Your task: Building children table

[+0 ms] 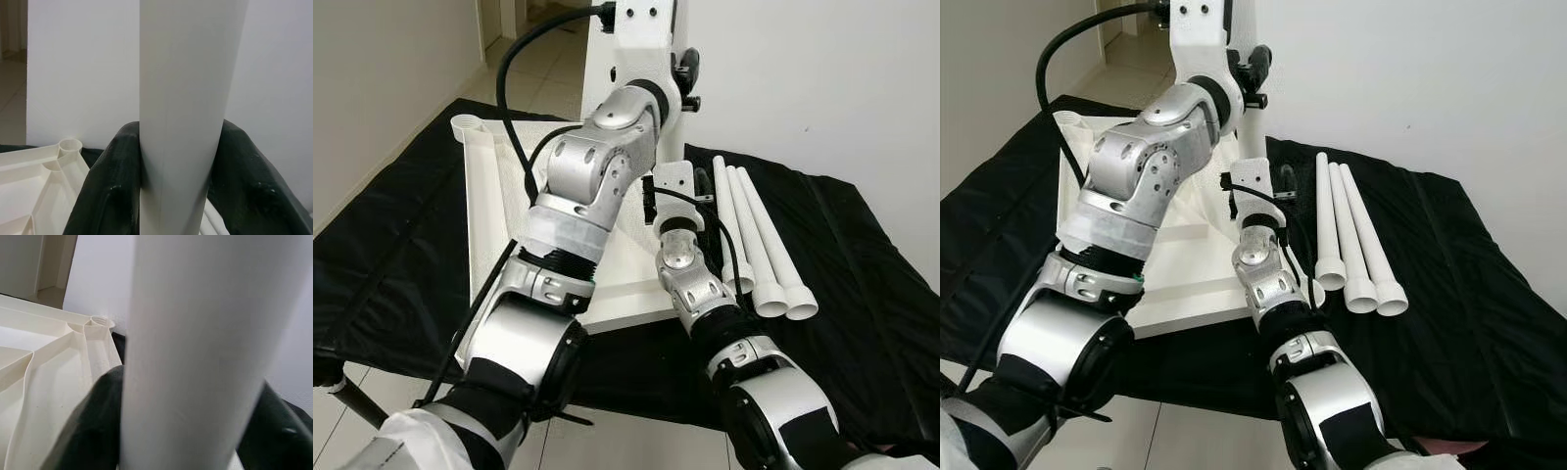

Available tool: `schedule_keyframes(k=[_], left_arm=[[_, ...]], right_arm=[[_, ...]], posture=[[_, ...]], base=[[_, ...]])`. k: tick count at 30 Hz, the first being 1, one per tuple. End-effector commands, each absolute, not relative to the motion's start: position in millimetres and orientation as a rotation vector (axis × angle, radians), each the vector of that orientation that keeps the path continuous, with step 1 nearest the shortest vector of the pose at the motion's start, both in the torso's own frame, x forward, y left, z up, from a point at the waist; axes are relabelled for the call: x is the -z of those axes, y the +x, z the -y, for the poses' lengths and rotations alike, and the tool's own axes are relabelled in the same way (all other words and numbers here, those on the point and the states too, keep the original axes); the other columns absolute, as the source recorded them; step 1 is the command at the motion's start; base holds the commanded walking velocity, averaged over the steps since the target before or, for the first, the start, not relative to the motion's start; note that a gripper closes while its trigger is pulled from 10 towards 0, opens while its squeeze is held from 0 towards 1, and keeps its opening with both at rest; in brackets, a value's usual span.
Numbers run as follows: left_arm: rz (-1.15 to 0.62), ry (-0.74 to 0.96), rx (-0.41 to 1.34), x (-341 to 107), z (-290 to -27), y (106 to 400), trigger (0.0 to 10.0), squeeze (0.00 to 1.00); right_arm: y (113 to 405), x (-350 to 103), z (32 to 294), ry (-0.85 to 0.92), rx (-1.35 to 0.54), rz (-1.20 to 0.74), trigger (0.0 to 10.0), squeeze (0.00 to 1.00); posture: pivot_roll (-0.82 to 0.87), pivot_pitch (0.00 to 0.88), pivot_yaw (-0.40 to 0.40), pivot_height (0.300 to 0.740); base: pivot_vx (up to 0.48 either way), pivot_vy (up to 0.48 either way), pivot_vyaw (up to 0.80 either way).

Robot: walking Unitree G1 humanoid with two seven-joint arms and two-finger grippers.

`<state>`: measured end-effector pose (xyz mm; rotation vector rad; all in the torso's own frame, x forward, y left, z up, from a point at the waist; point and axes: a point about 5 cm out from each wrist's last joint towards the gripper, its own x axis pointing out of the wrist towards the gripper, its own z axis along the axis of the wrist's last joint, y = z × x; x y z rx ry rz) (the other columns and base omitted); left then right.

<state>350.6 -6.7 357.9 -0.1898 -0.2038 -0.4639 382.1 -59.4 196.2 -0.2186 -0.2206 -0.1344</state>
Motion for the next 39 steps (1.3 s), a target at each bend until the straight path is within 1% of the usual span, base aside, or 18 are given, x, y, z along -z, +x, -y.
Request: schedule_keyframes(k=[1, 2, 3, 12, 13, 14, 15, 19, 20, 28, 34, 35, 36, 39], left_arm=[[0.244, -0.174, 0.487, -369, 14, 345, 10.0, 0.00], [0.244, -0.174, 0.487, -369, 14, 345, 10.0, 0.00], [0.244, -0.174, 0.488, -369, 15, 345, 10.0, 0.00], [0.252, -0.170, 0.507, -370, 19, 341, 10.0, 0.00], [0.262, -0.157, 0.508, -371, 19, 341, 10.0, 0.00], [0.269, -0.148, 0.509, -371, 19, 340, 10.0, 0.00], [0.275, -0.146, 0.521, -371, 20, 339, 10.0, 0.00], [0.305, -0.118, 0.562, -372, 23, 336, 10.0, 0.00], [0.305, -0.140, 0.594, -371, 25, 333, 10.0, 1.00], [0.337, -0.155, 0.660, -372, 28, 325, 10.0, 1.00], [0.362, -0.148, 0.685, -371, 29, 319, 10.0, 1.00], [0.364, -0.145, 0.681, -368, 27, 319, 10.0, 0.27], [0.361, -0.141, 0.675, -365, 24, 319, 10.0, 0.00], [0.351, -0.130, 0.648, -356, 17, 322, 10.0, 0.00]], right_arm=[[384, -198, 62, -0.222, 0.155, 0.229, 3.3, 0.00], [384, -198, 62, -0.222, 0.155, 0.229, 3.3, 0.00], [384, -199, 62, -0.221, 0.154, 0.227, 0.0, 0.00], [387, -198, 63, -0.211, 0.166, 0.219, 0.0, 0.00], [387, -198, 64, -0.207, 0.172, 0.216, 0.9, 0.00], [388, -198, 64, -0.204, 0.175, 0.214, 0.9, 0.00], [388, -198, 64, -0.189, 0.172, 0.214, 10.0, 0.00], [388, -199, 64, -0.174, 0.159, 0.219, 10.0, 0.00], [388, -200, 63, -0.164, 0.156, 0.223, 10.0, 0.00], [387, -200, 64, -0.128, 0.155, 0.226, 10.0, 0.00], [389, -196, 71, -0.103, 0.181, 0.202, 10.0, 0.00], [389, -195, 75, -0.088, 0.190, 0.193, 10.0, 0.00], [390, -194, 78, -0.078, 0.197, 0.186, 10.0, 0.00], [390, -191, 85, -0.048, 0.200, 0.171, 10.0, 0.00]], posture=[[0.06, 0.000, -0.139, 0.740], [0.06, 0.000, -0.139, 0.740], [0.07, 0.000, -0.140, 0.740], [0.07, 0.000, -0.145, 0.740], [0.07, 0.000, -0.145, 0.740], [0.07, 0.000, -0.145, 0.740], [0.07, 0.000, -0.145, 0.740], [0.07, 0.000, -0.143, 0.740], [0.07, 0.000, -0.142, 0.740], [0.07, 0.000, -0.137, 0.740], [0.07, 0.000, -0.136, 0.740], [0.07, 0.000, -0.136, 0.740], [0.07, 0.000, -0.136, 0.740], [0.07, 0.000, -0.132, 0.740]], base=[[0.000, 0.000, 0.00], [0.000, 0.000, 0.00], [0.000, 0.000, 0.00], [0.000, 0.000, 0.00], [0.000, 0.000, 0.00], [0.000, 0.000, 0.00], [0.000, 0.000, 0.00], [0.000, 0.000, 0.00], [0.000, 0.000, 0.00], [0.000, 0.000, 0.00], [0.000, 0.000, 0.00], [0.000, 0.000, 0.00], [0.000, 0.000, 0.00], [0.000, 0.000, 0.00]])
